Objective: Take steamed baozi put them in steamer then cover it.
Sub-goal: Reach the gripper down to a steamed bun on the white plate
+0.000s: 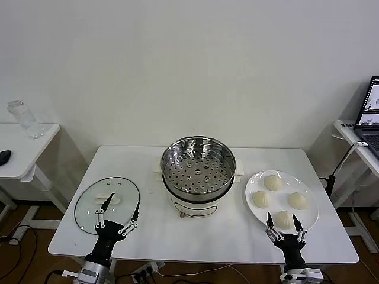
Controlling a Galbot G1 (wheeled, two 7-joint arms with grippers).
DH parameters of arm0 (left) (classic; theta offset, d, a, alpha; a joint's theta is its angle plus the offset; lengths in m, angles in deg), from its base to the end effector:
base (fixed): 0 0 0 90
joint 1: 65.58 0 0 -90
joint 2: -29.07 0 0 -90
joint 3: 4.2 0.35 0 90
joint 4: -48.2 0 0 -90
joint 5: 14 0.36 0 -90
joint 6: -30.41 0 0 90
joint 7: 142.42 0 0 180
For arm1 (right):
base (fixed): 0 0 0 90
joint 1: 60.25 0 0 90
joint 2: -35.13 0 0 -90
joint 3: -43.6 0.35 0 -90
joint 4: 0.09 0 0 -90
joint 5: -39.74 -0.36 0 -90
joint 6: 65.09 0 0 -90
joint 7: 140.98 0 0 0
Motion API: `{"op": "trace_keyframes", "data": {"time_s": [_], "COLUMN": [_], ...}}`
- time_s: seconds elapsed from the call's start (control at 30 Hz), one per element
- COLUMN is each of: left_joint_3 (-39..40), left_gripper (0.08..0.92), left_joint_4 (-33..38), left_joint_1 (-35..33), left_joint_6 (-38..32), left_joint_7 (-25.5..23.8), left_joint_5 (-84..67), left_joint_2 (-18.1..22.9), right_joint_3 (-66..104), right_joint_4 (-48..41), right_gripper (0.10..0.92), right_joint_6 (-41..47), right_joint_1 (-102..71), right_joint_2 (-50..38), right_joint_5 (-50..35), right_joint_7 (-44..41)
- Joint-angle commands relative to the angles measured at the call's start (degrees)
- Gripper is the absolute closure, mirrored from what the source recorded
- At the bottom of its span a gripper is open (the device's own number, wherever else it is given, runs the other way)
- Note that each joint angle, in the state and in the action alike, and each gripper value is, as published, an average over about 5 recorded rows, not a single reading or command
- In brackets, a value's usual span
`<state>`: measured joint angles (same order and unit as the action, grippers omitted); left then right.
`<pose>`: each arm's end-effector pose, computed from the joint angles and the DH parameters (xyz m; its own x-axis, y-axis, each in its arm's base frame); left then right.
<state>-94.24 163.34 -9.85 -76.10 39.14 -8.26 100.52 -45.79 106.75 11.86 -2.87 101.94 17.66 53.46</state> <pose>0.1642 0.0629 -0.3378 -0.9719 0.2125 -0.1009 0.1645 0.9206 0.3542 0.1692 -0.1001 -0.3747 -0.9866 0.1478 0.0687 0.1487 0.9889 0.0073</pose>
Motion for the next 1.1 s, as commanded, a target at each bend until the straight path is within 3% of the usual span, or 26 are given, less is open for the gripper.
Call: {"op": "trace_keyframes", "data": {"time_s": [0.03,0.23,0.53,0.63,0.77,0.93,1.1], "left_joint_3": [0.0,0.0,-0.1,0.0,0.1,0.1,0.1], "left_gripper": [0.177,0.177,0.177,0.177,0.177,0.177,0.177], "left_joint_4": [0.7,2.9,3.6,3.5,3.6,4.1,4.7], "left_joint_1": [-0.1,-1.1,-1.4,-1.4,-1.3,-1.6,-2.0], "left_joint_6": [-0.2,-0.4,-0.7,-0.8,-1.1,-1.4,-1.3], "left_joint_7": [0.0,0.0,-0.1,-0.2,-0.1,-0.1,-0.1], "left_joint_5": [-0.1,0.1,0.5,0.5,0.5,0.5,0.5], "left_joint_2": [0.0,-0.2,-0.1,0.1,0.3,0.2,0.3], "right_joint_3": [0.2,1.6,-14.4,-23.3,-35.8,-47.5,-59.0], "right_joint_4": [0.3,-5.1,-27.0,-34.7,-43.7,-50.4,-58.9], "right_gripper": [0.203,0.203,0.203,0.203,0.203,0.203,0.203], "right_joint_6": [1.2,8.1,14.2,16.3,19.0,21.6,16.4], "right_joint_1": [1.6,16.1,49.9,60.0,70.7,80.3,90.4], "right_joint_2": [-0.8,-7.7,-22.7,-26.0,-28.3,-30.6,-29.7], "right_joint_5": [0.3,-3.4,-20.1,-25.0,-24.0,-16.0,-4.2], "right_joint_7": [1.0,4.2,-1.7,-8.2,-22.0,-45.2,-66.7]}}
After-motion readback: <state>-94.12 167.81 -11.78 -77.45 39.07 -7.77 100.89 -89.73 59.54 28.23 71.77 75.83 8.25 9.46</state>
